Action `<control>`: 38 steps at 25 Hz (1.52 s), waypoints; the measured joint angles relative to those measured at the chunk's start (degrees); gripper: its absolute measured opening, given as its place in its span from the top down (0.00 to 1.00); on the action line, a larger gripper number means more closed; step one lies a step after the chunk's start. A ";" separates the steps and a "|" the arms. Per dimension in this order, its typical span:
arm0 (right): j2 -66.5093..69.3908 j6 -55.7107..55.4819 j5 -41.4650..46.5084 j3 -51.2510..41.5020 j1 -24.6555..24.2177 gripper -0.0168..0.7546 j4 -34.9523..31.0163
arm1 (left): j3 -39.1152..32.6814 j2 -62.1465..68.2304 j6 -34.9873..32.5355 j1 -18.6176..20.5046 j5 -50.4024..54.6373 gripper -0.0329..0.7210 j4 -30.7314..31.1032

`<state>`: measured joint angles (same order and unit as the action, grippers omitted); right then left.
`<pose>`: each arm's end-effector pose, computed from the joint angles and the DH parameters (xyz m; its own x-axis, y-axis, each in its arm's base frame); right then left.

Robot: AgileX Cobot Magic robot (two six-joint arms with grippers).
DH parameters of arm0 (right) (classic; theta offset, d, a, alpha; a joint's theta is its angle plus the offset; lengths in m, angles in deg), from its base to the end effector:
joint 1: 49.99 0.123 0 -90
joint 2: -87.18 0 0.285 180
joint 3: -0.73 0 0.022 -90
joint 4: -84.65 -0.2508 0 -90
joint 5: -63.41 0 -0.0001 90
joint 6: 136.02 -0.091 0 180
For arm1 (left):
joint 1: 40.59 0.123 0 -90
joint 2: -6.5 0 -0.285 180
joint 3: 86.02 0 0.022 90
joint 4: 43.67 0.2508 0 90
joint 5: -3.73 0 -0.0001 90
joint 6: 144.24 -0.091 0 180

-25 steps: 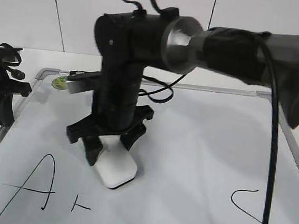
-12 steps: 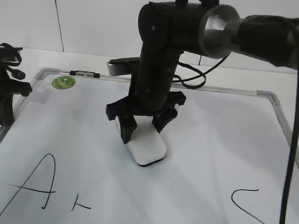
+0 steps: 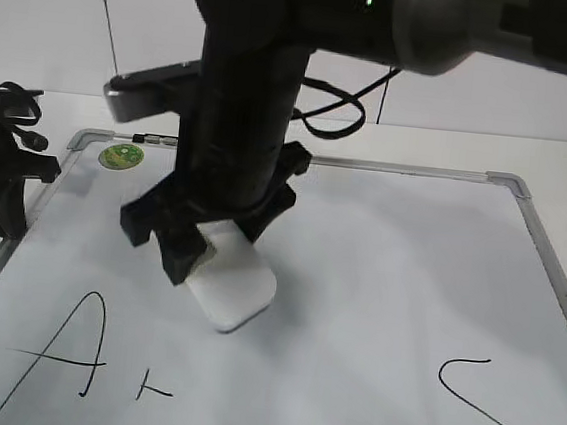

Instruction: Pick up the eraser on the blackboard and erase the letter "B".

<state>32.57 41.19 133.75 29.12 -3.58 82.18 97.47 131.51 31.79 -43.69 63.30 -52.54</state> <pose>0.2983 0.3187 0.2579 -0.7174 -0.6621 -0.2165 -0.6859 0.7257 0.0534 0.3862 -0.0330 0.1539 -0.9989 0.0446 0.0150 0.0422 0.9902 -0.1328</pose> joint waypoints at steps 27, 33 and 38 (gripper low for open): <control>-2.49 14.76 -12.60 -23.06 1.41 0.28 -11.28 | 0.00 0.00 0.00 0.00 -0.20 0.94 0.05; 0.40 14.76 -7.95 -18.19 3.73 0.28 -9.27 | 0.00 0.00 0.00 0.00 -0.20 0.94 0.05; 0.86 14.86 -8.06 -17.38 7.28 0.28 -8.71 | 0.00 0.00 0.00 0.00 -0.20 0.94 0.05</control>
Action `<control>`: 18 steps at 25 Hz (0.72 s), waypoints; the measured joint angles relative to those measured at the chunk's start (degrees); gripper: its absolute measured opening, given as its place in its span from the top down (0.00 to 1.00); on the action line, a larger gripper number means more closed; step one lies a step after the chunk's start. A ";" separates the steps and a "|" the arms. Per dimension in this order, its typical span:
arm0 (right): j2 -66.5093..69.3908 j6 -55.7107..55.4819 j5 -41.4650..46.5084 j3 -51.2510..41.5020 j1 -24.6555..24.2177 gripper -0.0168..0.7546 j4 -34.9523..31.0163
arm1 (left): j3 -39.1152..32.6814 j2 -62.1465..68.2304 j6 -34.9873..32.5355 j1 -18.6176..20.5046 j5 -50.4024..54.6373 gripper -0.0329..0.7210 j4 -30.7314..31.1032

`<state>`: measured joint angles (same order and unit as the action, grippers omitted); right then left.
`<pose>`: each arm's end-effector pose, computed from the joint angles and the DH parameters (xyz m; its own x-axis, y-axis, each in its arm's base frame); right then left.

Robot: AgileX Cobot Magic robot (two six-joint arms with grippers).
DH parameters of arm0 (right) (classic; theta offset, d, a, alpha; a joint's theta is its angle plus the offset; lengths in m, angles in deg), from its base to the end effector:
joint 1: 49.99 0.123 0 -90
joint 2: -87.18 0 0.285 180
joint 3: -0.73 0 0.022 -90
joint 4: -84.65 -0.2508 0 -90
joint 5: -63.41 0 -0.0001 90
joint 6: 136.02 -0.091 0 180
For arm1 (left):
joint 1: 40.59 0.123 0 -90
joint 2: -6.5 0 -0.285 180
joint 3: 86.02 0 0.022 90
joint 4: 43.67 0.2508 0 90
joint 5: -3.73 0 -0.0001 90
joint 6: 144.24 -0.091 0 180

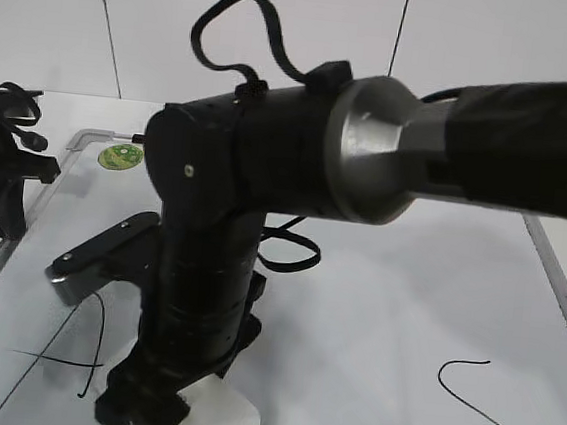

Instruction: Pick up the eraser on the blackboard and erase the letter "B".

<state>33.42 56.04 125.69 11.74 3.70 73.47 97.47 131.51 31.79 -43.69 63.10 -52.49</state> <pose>0.2297 0.3390 0.1763 -0.4925 -0.8674 -0.0713 -0.8636 0.4768 0.1641 0.3866 -0.0330 0.1539 -0.9989 0.0446 0.0116 0.0427 0.9904 -0.1318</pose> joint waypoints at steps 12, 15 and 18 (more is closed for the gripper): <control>0.21 -7.48 1.43 0.26 4.96 0.28 5.23 | 0.00 0.00 0.00 0.00 -0.04 0.94 0.00; 0.21 -12.06 1.76 0.30 3.16 0.28 7.30 | 0.00 0.00 0.00 0.00 -0.25 0.94 0.00; 0.21 -13.67 1.76 0.45 -0.45 0.28 8.22 | 0.00 0.00 0.00 0.00 -0.25 0.94 0.00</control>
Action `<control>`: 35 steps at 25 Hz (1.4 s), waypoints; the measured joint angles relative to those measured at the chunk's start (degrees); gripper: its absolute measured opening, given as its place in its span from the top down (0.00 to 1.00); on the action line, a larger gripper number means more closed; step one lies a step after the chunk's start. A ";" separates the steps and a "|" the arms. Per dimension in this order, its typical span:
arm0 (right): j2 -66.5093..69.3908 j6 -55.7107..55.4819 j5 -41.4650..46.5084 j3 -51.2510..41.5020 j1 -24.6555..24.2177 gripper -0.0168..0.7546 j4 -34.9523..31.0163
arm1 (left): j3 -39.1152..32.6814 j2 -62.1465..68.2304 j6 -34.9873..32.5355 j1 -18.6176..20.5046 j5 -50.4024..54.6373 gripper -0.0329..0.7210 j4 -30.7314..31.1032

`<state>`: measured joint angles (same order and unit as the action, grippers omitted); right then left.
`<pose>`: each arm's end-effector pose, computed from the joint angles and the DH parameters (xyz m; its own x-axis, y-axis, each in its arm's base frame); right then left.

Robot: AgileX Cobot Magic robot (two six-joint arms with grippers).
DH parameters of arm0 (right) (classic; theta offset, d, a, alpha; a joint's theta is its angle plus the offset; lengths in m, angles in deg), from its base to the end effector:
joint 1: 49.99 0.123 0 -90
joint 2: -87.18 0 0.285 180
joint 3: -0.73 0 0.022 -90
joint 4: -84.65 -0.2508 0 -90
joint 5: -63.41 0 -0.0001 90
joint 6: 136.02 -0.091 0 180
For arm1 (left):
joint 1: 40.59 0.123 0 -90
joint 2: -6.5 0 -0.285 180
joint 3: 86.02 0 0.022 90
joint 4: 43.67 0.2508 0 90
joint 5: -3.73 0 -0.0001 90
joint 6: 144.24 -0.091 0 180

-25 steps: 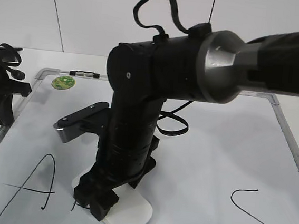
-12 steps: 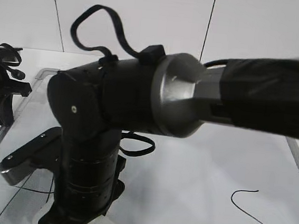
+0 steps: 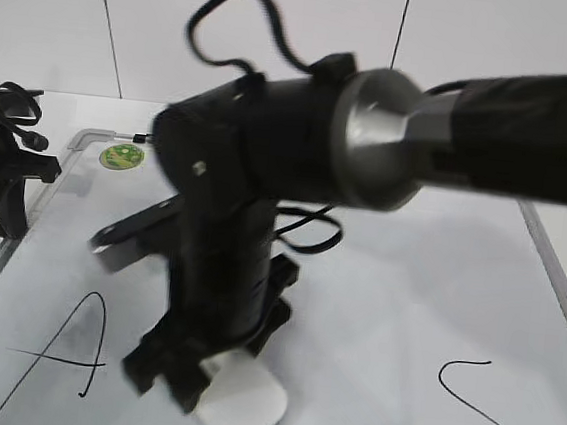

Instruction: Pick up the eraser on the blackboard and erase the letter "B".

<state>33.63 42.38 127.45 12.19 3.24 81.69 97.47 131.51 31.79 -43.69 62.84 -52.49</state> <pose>0.2405 0.3289 0.1753 -0.6382 -0.7697 -0.0151 -0.7694 0.6370 0.0472 0.3870 -0.0330 0.1539 -0.9990 0.0440 0.0071 0.0427 0.9904 -0.1315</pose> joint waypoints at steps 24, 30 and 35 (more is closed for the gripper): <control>1.00 -0.51 -0.96 3.27 1.06 0.28 3.38 | 0.00 0.00 -0.09 0.00 -0.12 0.94 0.00; 1.35 -0.74 -3.08 3.69 -1.22 0.28 2.47 | 0.00 0.00 -0.09 0.00 -0.12 0.94 0.00; 4.65 -2.73 -2.51 8.88 -5.92 0.28 1.30 | 0.00 0.00 -0.09 0.00 -0.12 0.94 -0.13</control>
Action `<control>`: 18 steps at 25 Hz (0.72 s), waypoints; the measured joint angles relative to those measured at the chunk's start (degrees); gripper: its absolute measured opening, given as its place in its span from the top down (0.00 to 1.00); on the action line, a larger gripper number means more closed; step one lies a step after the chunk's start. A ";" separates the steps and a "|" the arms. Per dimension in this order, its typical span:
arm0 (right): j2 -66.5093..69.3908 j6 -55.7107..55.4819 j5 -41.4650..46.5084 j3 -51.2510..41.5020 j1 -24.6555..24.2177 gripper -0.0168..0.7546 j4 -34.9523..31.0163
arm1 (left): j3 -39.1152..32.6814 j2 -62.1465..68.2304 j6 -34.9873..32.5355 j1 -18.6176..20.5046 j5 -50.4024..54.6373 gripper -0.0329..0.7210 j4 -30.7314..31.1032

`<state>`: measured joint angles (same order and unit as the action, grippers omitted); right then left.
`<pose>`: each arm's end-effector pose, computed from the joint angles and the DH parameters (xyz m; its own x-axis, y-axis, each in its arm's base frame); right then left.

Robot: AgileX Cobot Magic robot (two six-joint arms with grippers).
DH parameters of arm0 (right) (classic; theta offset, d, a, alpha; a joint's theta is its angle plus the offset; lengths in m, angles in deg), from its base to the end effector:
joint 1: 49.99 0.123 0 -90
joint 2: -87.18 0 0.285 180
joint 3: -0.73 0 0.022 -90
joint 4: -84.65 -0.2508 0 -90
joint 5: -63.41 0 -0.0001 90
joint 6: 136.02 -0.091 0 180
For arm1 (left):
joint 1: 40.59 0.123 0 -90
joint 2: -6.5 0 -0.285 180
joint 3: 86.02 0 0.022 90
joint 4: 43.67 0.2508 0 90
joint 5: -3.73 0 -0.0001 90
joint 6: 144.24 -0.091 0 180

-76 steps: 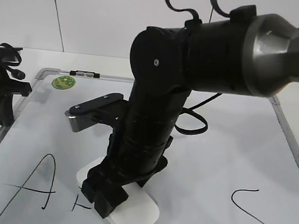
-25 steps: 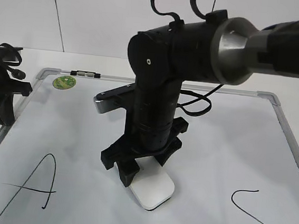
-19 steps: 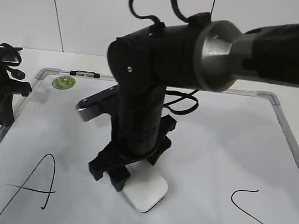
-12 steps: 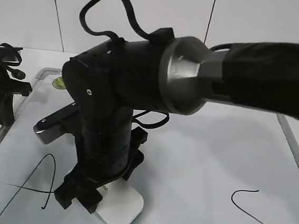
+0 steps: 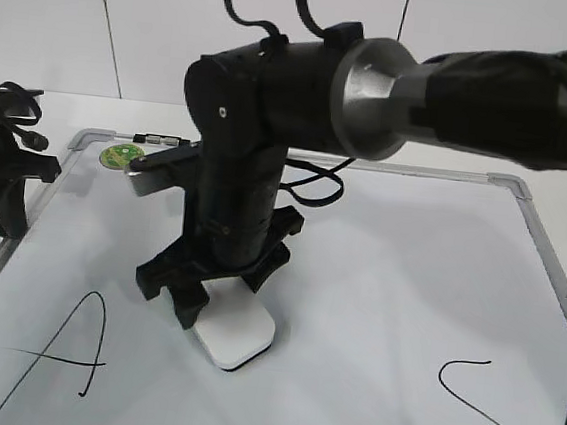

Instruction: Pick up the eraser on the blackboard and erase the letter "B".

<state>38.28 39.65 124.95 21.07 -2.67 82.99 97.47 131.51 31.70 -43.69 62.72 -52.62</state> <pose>0.2978 0.3263 0.1793 -0.7349 -0.6653 -0.1314 -0.6743 0.7375 0.0371 0.3872 -0.0331 0.1539 -0.9990 0.0441 0.0048 0.0430 0.9901 -0.1333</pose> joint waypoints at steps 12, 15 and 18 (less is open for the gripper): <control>3.41 -2.29 5.20 6.99 -9.24 0.28 -2.30 | 0.00 0.00 -0.03 0.00 0.00 0.94 -0.08; 3.29 -2.29 6.63 6.99 -10.68 0.28 -2.18 | 0.00 0.00 -0.03 0.00 0.00 0.94 -0.08; 2.10 -2.18 7.85 6.99 -12.65 0.28 -0.93 | 0.00 0.00 -0.03 0.00 0.10 0.94 -0.08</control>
<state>40.38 37.47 132.79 28.06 -15.32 82.06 97.47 131.51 31.67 -43.69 62.82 -52.70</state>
